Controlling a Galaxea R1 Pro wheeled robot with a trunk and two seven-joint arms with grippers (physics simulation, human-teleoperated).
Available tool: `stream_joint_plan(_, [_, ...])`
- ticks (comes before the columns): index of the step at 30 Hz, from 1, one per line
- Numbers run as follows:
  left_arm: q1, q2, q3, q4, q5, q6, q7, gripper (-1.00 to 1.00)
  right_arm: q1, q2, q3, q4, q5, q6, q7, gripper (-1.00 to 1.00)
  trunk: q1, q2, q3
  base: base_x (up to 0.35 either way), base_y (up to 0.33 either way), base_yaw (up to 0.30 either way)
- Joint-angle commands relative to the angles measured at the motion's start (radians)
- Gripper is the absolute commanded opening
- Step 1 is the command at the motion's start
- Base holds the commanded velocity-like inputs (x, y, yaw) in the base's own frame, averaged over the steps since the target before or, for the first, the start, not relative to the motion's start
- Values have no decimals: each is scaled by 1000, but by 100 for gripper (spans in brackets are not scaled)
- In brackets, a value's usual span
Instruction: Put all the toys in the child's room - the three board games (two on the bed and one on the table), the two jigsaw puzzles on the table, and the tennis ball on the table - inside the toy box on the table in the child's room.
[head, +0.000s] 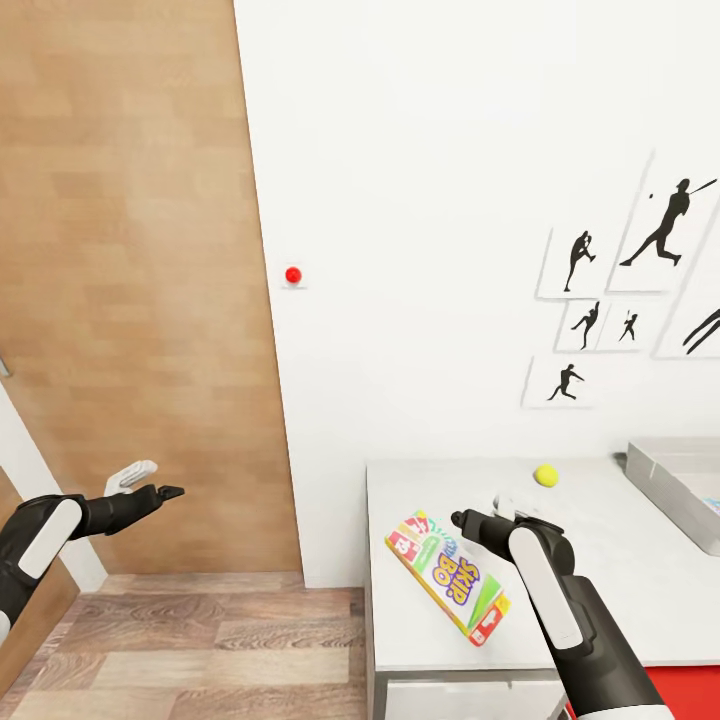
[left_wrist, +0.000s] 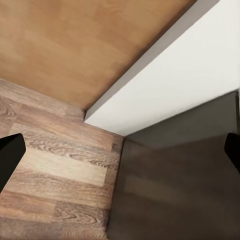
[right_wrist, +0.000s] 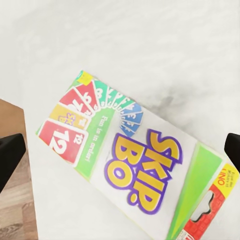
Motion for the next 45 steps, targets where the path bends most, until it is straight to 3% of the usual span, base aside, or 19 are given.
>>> stream_joint_plan(1, [-1, 1, 1, 0, -1, 4, -3, 100, -1, -1, 2, -1, -10, 1, -10, 100, 1, -2, -2, 1, 1, -2])
stream_joint_plan(23, [-1, 1, -1, 0, -1, 4, -5, 100, -1, -1, 3, -1, -10, -1, -9, 100, 1, -2, -2, 3, 0, 0])
stream_joint_plan(34, [-1, 0, -1, 0, -1, 4, 0, 100, -1, -2, 2, 10, -7, -1, -10, 100, 1, -2, -2, 156, -10, 0])
stream_joint_plan(38, [-1, -3, -2, 0, -1, 3, 1, 100, -3, -3, -1, 38, -6, 0, -16, 100, 1, -2, -2, 31, -4, 0])
stream_joint_plan(45, [-1, -10, -45, 0, -15, -1, 24, 100, -67, -3, 0, 176, -5, 6, -22, 100, 1, -2, -2, 7, -1, 0])
